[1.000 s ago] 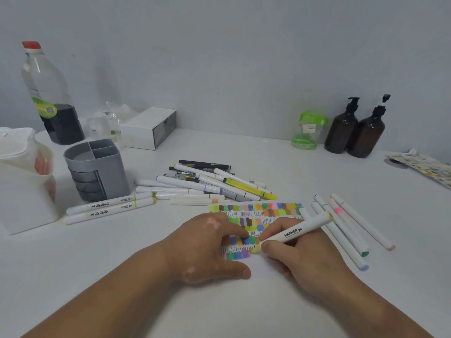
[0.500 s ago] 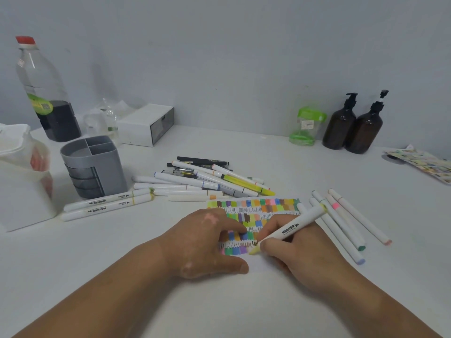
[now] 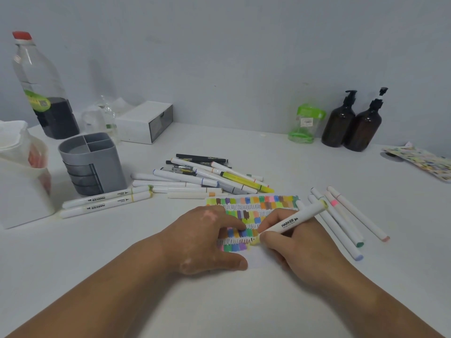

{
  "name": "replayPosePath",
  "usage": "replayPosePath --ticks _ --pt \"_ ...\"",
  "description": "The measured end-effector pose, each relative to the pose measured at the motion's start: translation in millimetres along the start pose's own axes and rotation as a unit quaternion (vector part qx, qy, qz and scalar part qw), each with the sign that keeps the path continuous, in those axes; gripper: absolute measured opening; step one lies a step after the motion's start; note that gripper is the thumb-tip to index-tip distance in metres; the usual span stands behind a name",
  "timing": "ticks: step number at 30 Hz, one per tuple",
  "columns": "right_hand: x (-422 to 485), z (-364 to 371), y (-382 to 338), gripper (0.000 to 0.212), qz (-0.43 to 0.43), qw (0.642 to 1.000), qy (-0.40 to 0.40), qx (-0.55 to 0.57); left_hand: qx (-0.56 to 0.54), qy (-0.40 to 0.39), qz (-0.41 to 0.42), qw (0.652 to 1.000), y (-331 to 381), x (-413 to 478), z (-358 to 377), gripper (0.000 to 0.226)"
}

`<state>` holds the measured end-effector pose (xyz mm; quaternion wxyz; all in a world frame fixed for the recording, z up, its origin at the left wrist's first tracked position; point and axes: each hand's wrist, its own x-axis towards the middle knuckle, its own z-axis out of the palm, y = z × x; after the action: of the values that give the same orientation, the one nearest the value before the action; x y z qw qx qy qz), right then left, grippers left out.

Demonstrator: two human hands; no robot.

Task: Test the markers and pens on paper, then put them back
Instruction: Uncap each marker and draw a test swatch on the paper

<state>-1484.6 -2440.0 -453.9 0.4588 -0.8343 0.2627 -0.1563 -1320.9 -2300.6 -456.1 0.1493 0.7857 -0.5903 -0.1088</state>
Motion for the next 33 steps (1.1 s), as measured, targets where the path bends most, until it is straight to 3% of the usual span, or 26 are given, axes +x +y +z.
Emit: replayPosePath --ticks 31,33 --pt "5 0 10 0.005 -0.020 1.000 0.003 -0.018 -0.006 0.002 0.005 1.000 -1 0 0 0.071" --pt "5 1 10 0.009 -0.024 0.998 0.043 0.031 -0.009 0.002 0.009 1.000 -2 -1 -1 0.070"
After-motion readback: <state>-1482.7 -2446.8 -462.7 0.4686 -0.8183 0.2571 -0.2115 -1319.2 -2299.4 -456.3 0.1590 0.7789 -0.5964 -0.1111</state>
